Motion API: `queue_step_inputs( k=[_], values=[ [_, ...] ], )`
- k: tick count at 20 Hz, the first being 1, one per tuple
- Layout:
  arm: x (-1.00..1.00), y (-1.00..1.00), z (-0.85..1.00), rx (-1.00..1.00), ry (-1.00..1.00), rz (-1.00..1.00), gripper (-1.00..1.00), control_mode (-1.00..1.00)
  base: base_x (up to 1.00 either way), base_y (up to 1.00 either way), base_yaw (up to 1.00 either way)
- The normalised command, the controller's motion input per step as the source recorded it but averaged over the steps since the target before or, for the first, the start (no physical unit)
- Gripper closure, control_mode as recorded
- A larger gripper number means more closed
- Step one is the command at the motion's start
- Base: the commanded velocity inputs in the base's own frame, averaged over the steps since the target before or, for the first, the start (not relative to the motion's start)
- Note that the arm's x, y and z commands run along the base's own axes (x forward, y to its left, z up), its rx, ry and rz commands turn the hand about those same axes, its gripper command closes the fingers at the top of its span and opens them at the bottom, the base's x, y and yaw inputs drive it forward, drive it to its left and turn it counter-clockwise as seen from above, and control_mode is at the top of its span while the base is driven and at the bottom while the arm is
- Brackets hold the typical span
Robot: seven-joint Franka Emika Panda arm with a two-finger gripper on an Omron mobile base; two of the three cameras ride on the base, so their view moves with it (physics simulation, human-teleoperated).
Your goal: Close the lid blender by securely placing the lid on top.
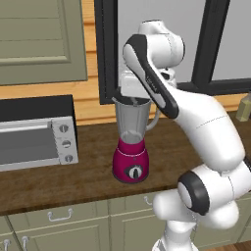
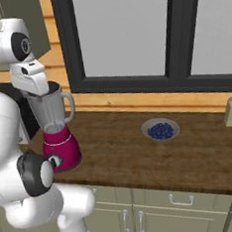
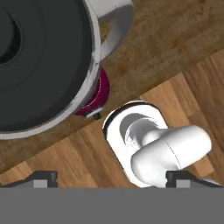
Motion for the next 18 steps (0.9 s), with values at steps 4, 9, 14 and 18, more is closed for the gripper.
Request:
queue_step_inputs(
  k=[4, 9, 14, 18],
  values=[
    [-0.91, -0.45, -0.04, 0.0, -0.3, 0.0, -1.0, -1.0, 0.0, 0.0, 0.0],
    [-0.85, -0.88, -0.25, 0.11, -0.51, 0.04, -1.0, -1.0, 0.0, 0.0, 0.0],
    [-0.63, -0.82, -0.23, 0.2, -0.3, 0.1, -1.0, -1.0, 0.0, 0.0, 0.0],
    [-0.51, -0.67, -0.2, 0.18, -0.23, 0.09, -1.0, -1.0, 0.0, 0.0, 0.0]
  ],
)
